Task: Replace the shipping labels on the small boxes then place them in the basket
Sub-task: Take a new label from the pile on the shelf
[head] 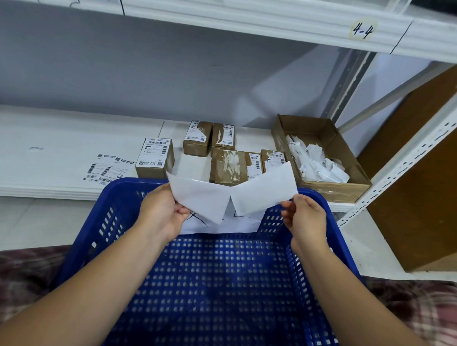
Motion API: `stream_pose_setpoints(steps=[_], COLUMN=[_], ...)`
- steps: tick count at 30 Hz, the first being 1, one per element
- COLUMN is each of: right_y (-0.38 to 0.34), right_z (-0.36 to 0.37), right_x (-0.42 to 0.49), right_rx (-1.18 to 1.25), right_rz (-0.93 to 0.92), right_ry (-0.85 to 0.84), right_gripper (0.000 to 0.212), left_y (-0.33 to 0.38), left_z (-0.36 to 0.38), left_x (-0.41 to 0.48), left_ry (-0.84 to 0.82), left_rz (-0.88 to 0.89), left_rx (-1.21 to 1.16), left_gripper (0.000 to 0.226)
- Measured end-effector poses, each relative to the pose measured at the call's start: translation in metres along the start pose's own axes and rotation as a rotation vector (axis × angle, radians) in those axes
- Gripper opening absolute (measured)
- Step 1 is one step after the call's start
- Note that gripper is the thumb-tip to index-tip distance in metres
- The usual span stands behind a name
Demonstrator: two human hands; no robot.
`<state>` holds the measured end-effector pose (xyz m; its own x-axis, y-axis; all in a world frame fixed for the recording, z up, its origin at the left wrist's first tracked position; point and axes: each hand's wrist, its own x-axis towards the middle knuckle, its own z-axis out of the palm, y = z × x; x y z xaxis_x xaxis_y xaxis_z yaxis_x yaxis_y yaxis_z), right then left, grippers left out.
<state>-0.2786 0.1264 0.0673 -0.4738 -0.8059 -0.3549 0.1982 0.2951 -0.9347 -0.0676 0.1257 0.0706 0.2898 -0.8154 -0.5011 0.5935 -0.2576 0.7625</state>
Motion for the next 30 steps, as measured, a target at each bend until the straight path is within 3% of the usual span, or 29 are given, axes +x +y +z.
stream_pose_setpoints(steps=[4,8,13,18,21,30], right_y=[-0.001,-0.002,0.005,0.013,0.015,0.011], right_z=[-0.004,-0.004,0.005,0.017,0.021,0.024], right_x=[0.002,0.000,-0.011,-0.028,-0.038,-0.048], right_rx=[0.044,0.061,0.042,0.145,0.176,0.216], right_rz=[-0.002,-0.029,0.007,0.233,0.326,0.503], right_ry=[0.016,-0.024,-0.122,-0.278,-0.379,-0.568], right_gripper=[0.024,0.024,0.017,0.015,0.014,0.016], left_y=[0.005,0.002,-0.018,-0.042,-0.051,-0.050], left_z=[-0.008,-0.006,0.002,0.003,0.001,-0.001], left_x=[0.006,0.006,-0.014,-0.024,-0.025,-0.023], left_ry=[-0.027,-0.173,-0.357,-0.333,-0.295,-0.244], left_rz=[0.021,0.037,0.414,0.659,0.726,0.826], left_rx=[-0.013,0.332,1.012,1.327,1.373,1.207], left_gripper=[0.019,0.014,0.004,0.033,0.045,0.027])
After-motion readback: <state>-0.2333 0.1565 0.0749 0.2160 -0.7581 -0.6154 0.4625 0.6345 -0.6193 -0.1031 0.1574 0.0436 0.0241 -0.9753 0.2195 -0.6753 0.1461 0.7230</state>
